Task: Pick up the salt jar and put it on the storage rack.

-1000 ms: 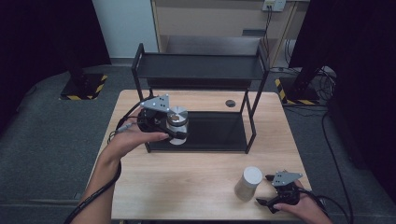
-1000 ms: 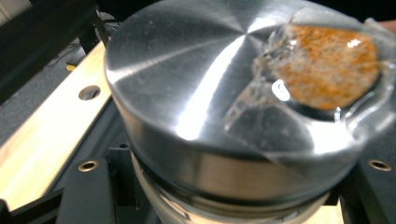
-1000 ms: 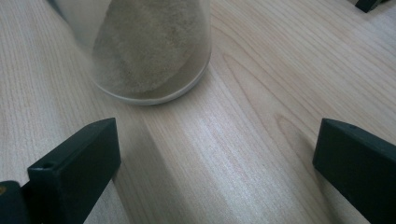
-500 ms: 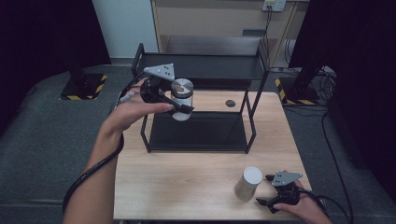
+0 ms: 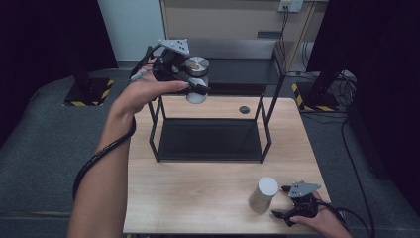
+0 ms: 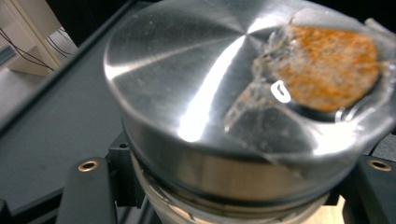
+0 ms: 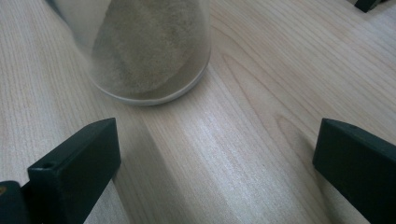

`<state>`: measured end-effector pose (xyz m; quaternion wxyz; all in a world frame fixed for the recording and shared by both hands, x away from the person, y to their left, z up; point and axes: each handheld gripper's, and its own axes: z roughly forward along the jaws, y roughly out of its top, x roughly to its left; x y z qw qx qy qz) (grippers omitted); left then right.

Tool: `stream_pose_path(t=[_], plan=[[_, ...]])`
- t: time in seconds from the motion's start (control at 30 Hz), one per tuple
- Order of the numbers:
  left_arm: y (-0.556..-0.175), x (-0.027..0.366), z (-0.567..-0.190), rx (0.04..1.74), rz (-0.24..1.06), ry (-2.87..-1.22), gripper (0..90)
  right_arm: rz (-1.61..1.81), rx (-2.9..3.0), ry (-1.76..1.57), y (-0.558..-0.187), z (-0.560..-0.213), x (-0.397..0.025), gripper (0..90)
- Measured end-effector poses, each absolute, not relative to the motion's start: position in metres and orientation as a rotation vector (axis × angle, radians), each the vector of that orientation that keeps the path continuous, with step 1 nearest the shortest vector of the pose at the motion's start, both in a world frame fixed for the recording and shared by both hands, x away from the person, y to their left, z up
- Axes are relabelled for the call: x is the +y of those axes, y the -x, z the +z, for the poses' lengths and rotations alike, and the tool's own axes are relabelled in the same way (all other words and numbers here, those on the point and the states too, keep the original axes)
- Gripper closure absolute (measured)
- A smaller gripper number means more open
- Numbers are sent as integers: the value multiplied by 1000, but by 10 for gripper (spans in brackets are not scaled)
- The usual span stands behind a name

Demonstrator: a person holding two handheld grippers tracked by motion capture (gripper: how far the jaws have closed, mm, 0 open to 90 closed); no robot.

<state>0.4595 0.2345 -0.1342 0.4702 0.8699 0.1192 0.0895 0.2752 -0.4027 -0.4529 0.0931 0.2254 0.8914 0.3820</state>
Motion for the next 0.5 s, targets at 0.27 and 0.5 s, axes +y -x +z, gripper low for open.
stream_pose_path(t=[0.27, 0.5], plan=[[-471, 234, -123, 313, 237, -2108, 297, 1134, 2646, -668, -275, -453, -403, 17], [-478, 237, -120, 329, 256, -2090, 297, 1135, 2646, -671, -275, -453, -403, 17]])
